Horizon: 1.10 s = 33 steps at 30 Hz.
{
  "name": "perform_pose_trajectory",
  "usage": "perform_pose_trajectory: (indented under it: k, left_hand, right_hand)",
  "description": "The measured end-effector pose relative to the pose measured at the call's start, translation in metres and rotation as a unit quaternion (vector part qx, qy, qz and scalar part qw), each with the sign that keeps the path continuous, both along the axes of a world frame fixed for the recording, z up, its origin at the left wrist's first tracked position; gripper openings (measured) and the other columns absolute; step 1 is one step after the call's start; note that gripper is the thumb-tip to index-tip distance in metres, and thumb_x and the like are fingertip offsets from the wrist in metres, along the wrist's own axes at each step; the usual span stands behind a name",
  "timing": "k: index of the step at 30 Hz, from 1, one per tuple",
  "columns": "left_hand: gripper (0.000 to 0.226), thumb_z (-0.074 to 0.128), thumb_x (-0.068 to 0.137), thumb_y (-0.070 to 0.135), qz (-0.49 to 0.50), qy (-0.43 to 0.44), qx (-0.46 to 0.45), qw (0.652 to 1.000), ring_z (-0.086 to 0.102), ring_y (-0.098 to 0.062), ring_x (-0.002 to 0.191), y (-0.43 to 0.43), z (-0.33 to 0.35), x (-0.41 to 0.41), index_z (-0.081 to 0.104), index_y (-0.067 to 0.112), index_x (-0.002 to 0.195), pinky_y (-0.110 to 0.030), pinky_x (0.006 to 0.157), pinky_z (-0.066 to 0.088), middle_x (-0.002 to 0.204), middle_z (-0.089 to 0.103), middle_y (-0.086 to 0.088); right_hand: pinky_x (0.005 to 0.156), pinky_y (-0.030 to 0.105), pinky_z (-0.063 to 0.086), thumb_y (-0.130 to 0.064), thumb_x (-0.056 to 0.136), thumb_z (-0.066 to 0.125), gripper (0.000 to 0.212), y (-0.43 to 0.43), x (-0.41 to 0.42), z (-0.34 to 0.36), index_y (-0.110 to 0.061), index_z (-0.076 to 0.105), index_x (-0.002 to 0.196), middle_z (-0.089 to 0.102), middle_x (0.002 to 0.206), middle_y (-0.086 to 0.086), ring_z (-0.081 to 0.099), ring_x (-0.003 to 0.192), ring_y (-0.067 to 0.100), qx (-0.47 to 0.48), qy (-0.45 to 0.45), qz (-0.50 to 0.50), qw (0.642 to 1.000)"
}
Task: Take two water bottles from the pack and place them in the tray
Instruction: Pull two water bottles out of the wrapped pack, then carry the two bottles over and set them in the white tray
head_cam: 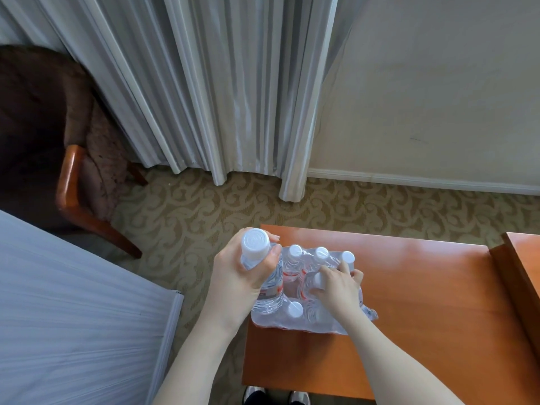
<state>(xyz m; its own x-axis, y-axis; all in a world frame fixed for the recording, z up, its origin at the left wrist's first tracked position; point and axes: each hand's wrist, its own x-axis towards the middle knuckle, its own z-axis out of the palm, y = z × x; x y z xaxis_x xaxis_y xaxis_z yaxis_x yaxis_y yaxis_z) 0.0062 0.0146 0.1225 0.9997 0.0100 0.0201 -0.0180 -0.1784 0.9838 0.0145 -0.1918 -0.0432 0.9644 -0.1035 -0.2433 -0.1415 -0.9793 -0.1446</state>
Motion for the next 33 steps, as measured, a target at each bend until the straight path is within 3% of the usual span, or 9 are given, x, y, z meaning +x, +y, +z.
perform_pose_trajectory:
  k: [5,9,13,15,18,22,24,27,33]
  left_hand:
    - [0.016,0.067,0.077,0.031,0.002,0.004,-0.002,1.0,0.065,-0.001,0.082,-0.004,0.002,0.004,0.069,0.018,0.085,-0.007,0.072,0.047,0.088,0.07,0.01]
    - [0.014,0.066,0.078,0.028,-0.002,0.001,0.0,1.0,0.064,-0.001,0.08,-0.007,0.006,0.007,0.069,0.016,0.085,-0.008,0.072,0.048,0.087,0.07,0.007]
    - [0.014,0.066,0.079,0.027,-0.013,-0.009,0.002,1.0,0.063,0.0,0.078,-0.011,0.015,0.008,0.068,0.014,0.085,-0.007,0.071,0.047,0.087,0.069,0.006]
    - [0.014,0.066,0.08,0.027,-0.012,-0.019,0.0,1.0,0.062,0.002,0.078,-0.012,0.021,0.008,0.068,0.014,0.085,-0.007,0.072,0.047,0.087,0.068,0.008]
    - [0.01,0.068,0.082,0.025,-0.017,-0.026,0.006,0.999,0.062,0.001,0.08,-0.013,0.031,0.011,0.068,0.015,0.086,-0.008,0.073,0.048,0.088,0.069,0.009]
    - [0.006,0.07,0.084,0.021,-0.031,-0.04,0.008,0.999,0.062,-0.002,0.075,-0.017,0.047,0.018,0.067,0.016,0.083,-0.014,0.071,0.05,0.08,0.07,0.005]
    - [0.008,0.071,0.084,0.02,-0.038,-0.051,0.01,0.998,0.061,-0.007,0.072,-0.02,0.057,0.022,0.066,0.017,0.079,-0.02,0.071,0.05,0.074,0.067,0.007]
    - [0.011,0.072,0.084,0.022,-0.056,-0.068,0.0,0.996,0.058,-0.006,0.066,-0.025,0.073,0.027,0.065,0.019,0.076,-0.021,0.066,0.049,0.069,0.065,0.01]
    - [0.016,0.072,0.08,0.03,-0.109,-0.095,-0.002,0.989,0.057,-0.006,0.062,-0.052,0.102,0.034,0.064,0.018,0.073,-0.017,0.061,0.048,0.066,0.064,0.005]
  right_hand:
    - [0.071,0.031,0.017,-0.032,0.069,0.075,0.042,-0.004,-0.004,0.022,-0.02,0.036,0.061,0.041,0.06,-0.008,0.042,0.086,0.021,0.146,-0.066,-0.064,0.985]
    - [0.075,0.035,0.026,-0.027,0.067,0.082,0.051,-0.01,-0.007,0.068,-0.033,0.033,0.055,0.038,0.057,-0.014,0.039,0.079,0.019,0.249,-0.139,-0.094,0.954]
    - [0.087,0.036,0.035,-0.026,0.071,0.08,0.021,-0.015,0.001,0.129,-0.016,0.062,0.078,0.052,0.086,-0.004,0.046,0.093,0.021,0.34,-0.203,-0.085,0.914]
    - [0.089,0.027,0.04,-0.021,0.076,0.076,0.023,-0.015,0.003,0.159,-0.012,0.065,0.093,0.053,0.105,0.002,0.05,0.104,0.021,0.399,-0.205,-0.06,0.892]
    - [0.085,0.026,0.048,-0.021,0.084,0.067,0.024,-0.012,0.002,0.202,-0.022,0.062,0.107,0.062,0.107,-0.001,0.059,0.101,0.015,0.488,-0.199,-0.017,0.85]
    - [0.078,0.027,0.047,-0.029,0.087,0.061,0.008,-0.011,-0.004,0.24,-0.032,0.057,0.092,0.066,0.09,-0.013,0.062,0.087,0.011,0.47,-0.241,-0.001,0.849]
    - [0.077,0.032,0.049,-0.041,0.083,0.057,0.015,-0.01,-0.009,0.254,-0.028,0.057,0.091,0.066,0.085,-0.015,0.063,0.085,0.013,0.458,-0.26,0.001,0.85]
    - [0.063,0.011,0.043,-0.05,0.08,0.051,0.036,-0.012,-0.019,0.271,-0.016,0.057,0.093,0.065,0.078,-0.018,0.059,0.069,0.002,0.414,-0.296,0.011,0.861]
    - [0.059,0.007,0.038,-0.038,0.087,0.054,0.026,-0.034,-0.052,0.295,-0.014,0.057,0.095,0.064,0.079,-0.016,0.056,0.064,-0.004,0.333,-0.328,-0.036,0.884]
